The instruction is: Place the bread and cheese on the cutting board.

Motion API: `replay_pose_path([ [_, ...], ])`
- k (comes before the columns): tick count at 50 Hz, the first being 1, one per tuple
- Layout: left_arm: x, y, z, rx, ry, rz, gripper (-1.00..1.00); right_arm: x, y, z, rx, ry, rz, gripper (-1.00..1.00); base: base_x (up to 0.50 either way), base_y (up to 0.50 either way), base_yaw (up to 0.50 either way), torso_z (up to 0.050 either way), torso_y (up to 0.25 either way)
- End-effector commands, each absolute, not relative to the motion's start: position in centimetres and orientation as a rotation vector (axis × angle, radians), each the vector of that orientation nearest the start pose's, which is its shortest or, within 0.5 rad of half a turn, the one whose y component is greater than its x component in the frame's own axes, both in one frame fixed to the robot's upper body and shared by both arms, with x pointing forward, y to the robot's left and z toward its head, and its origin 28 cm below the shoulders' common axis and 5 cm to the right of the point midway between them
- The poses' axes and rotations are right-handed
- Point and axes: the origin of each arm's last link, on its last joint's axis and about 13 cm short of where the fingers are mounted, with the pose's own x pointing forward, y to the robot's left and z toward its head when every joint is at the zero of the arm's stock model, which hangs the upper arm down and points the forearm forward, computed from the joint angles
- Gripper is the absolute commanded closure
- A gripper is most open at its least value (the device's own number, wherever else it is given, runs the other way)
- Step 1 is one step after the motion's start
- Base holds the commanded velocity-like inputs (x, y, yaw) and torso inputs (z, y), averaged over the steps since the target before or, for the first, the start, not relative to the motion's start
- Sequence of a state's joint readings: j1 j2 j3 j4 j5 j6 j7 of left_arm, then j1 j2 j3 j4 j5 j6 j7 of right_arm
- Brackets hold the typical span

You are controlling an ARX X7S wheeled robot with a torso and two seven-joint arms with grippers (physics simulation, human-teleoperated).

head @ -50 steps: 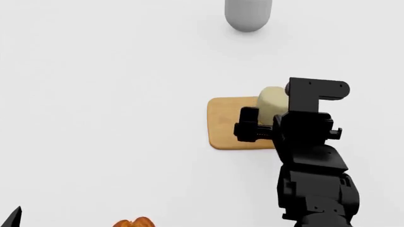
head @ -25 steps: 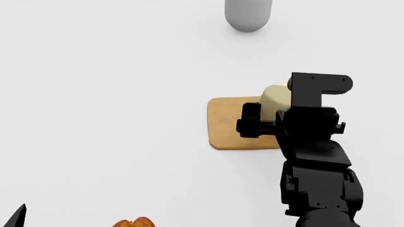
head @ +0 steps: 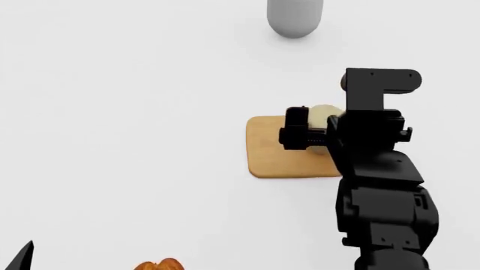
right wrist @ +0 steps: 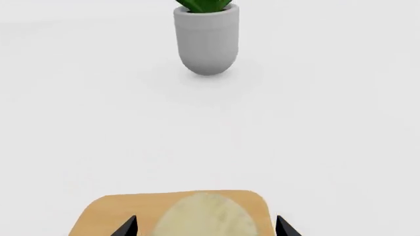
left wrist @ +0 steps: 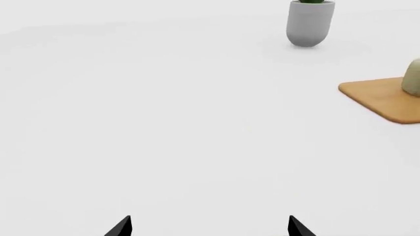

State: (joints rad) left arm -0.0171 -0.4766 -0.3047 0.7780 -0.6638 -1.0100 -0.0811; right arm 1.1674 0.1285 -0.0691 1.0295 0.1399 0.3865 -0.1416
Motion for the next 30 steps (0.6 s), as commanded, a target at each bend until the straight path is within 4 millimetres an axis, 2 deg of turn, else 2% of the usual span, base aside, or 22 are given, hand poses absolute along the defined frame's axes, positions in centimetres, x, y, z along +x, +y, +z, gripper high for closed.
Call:
replay_pose_path([
  [1,17.0,29.0,14.1,0.031,0.161,-0.079,-1.00,41.0,-13.6,17.3,0.028,0.218,0.105,-1.00,0.00,0.00,0.00,0.000,0.000],
  [12,17.1,29.1,13.7,0.024,0.163,-0.079,-1.00,39.5,-13.4,19.0,0.018,0.143,0.134,-1.00,0.00,0.00,0.00,0.000,0.000],
  [17,16.9,29.2,13.9,0.027,0.161,-0.073,-1.00,37.1,-13.8,20.2,0.033,0.082,0.160,-1.00,0.00,0.00,0.00,0.000,0.000],
  [19,16.8,29.2,14.0,0.028,0.158,-0.074,-1.00,35.5,-14.0,20.7,0.028,0.049,0.174,-1.00,0.00,0.00,0.00,0.000,0.000],
  [27,16.9,29.1,14.2,0.036,0.151,-0.073,-1.00,30.5,-14.7,21.4,-0.002,-0.009,0.234,-1.00,0.00,0.00,0.00,0.000,0.000],
  [28,16.9,29.2,14.2,0.034,0.150,-0.074,-1.00,30.5,-14.7,21.4,-0.002,-0.009,0.234,-1.00,0.00,0.00,0.00,0.000,0.000],
  [30,16.8,29.2,14.2,0.038,0.150,-0.071,-1.00,28.7,-14.8,21.4,-0.014,-0.024,0.263,-1.00,0.00,0.00,0.00,0.000,0.000],
])
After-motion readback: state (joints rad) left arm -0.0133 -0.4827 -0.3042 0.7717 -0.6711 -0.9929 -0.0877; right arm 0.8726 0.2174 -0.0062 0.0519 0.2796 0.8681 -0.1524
